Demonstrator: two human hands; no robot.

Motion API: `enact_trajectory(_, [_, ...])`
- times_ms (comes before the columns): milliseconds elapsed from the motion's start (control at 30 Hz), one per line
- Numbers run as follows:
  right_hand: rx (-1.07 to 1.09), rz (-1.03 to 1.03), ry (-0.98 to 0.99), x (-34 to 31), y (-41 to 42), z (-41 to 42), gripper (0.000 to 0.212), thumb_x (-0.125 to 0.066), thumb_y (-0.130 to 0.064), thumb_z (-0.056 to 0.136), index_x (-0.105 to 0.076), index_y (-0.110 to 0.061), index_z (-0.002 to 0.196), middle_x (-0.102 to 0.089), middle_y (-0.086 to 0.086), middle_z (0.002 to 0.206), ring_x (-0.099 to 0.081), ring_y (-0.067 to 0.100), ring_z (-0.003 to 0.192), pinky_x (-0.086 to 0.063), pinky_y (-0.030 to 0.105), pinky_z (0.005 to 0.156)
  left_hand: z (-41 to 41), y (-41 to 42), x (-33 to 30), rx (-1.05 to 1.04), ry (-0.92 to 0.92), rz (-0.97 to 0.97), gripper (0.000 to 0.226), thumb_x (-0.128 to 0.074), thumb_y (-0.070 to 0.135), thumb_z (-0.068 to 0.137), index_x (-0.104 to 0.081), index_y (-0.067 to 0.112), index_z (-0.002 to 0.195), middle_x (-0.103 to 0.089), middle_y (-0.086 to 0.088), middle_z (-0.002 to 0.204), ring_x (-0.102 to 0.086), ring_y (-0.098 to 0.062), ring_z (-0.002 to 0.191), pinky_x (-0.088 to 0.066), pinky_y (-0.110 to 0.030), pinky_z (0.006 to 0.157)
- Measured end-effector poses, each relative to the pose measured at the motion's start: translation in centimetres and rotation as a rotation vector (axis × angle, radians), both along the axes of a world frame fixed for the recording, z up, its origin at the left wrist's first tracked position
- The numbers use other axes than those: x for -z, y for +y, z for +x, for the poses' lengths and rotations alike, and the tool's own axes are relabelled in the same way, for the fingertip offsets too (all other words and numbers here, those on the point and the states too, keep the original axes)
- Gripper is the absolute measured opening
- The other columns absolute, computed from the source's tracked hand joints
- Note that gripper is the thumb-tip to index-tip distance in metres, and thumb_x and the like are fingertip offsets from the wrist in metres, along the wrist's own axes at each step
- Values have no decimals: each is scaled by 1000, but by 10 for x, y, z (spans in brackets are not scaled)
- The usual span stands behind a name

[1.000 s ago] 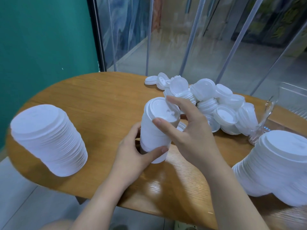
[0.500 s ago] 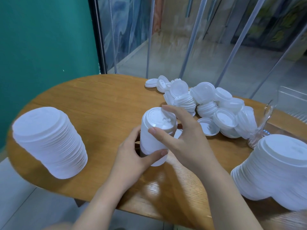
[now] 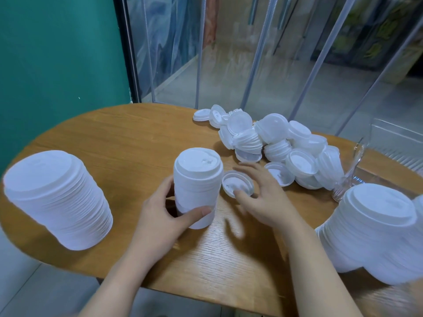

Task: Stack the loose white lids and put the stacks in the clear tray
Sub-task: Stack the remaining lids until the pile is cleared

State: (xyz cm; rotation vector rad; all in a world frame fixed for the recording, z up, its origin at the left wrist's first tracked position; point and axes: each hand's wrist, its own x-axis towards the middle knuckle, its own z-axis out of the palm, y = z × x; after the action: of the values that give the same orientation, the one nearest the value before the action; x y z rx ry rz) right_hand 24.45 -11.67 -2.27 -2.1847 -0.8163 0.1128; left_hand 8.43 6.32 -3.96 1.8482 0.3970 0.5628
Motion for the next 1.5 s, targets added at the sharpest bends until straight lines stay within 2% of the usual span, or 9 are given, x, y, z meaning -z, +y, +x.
enact_trajectory(200, [-14,-223,-29,15,5,3,53,-73,-34,93,-57,-30,143,-51,-12,147,-47,8,137,-36,29,114,-3,2,1,-14,13,20,63,-93,35,68,-63,37,124,-72,19,113,-67,-4,104,-54,-31,86])
enact_trajectory(533, [92,5,44,11,8,5,36,-61,-20,101,-60,-27,136,-67,-12,114,-60,6,104,-43,26,89,-2,1,0,-10,8,17,64,-90,41,67,-62,38,125,-71,22,113,-67,-2,104,-53,-26,84])
enact_trajectory(767, [155,78,96,11,3,7,61,-60,-21,102,-37,-43,154,-55,-15,127,-57,9,115,-40,23,96,-4,-2,-3,-13,10,-4,65,-87,50,64,-63,37,123,-72,21,113,-67,-4,104,-56,-35,88])
enact_trajectory(933, [195,10,101,19,3,10,76,-80,-41,86,-43,-29,152,-53,-11,137,-51,11,131,-42,34,112,-4,-2,-4,-25,26,-8,62,-89,47,66,-63,38,122,-72,22,113,-67,-2,103,-56,-39,89])
enact_trajectory(1067, [207,-135,35,25,5,12,85,-86,-49,77,-48,-24,148,-52,-7,139,-46,13,134,-35,26,104,-4,-2,-4,-26,24,-7,65,-86,53,63,-62,39,122,-71,24,112,-67,-2,103,-56,-38,89])
enact_trajectory(1233, [233,-130,39,25,7,14,86,-87,-51,76,-49,-24,148,-53,-6,141,-50,14,131,-41,32,108,-3,-1,-4,-28,33,0,64,-90,44,68,-62,39,124,-71,24,113,-67,-2,104,-56,-36,89])
enact_trajectory(1300, [248,-37,70,20,7,11,79,-88,-50,75,-53,-28,142,-57,-9,135,-57,10,121,-47,32,105,-2,-1,-5,-28,36,1,63,-91,42,68,-62,40,125,-71,25,114,-66,-1,105,-55,-34,89])
enact_trajectory(1400, [252,123,64,6,10,4,52,-89,-47,75,-59,-40,117,-64,-15,117,-59,-5,99,-44,9,84,-3,0,-4,-28,38,1,62,-91,41,69,-62,40,124,-70,26,114,-66,0,106,-55,-33,89])
enact_trajectory(1500, [240,251,33,-16,11,-7,40,-86,-47,78,-61,-41,109,-65,-19,111,-58,-9,97,-43,5,75,-3,-1,-4,-32,30,4,65,-90,46,67,-62,40,125,-70,27,114,-66,1,105,-53,-29,87])
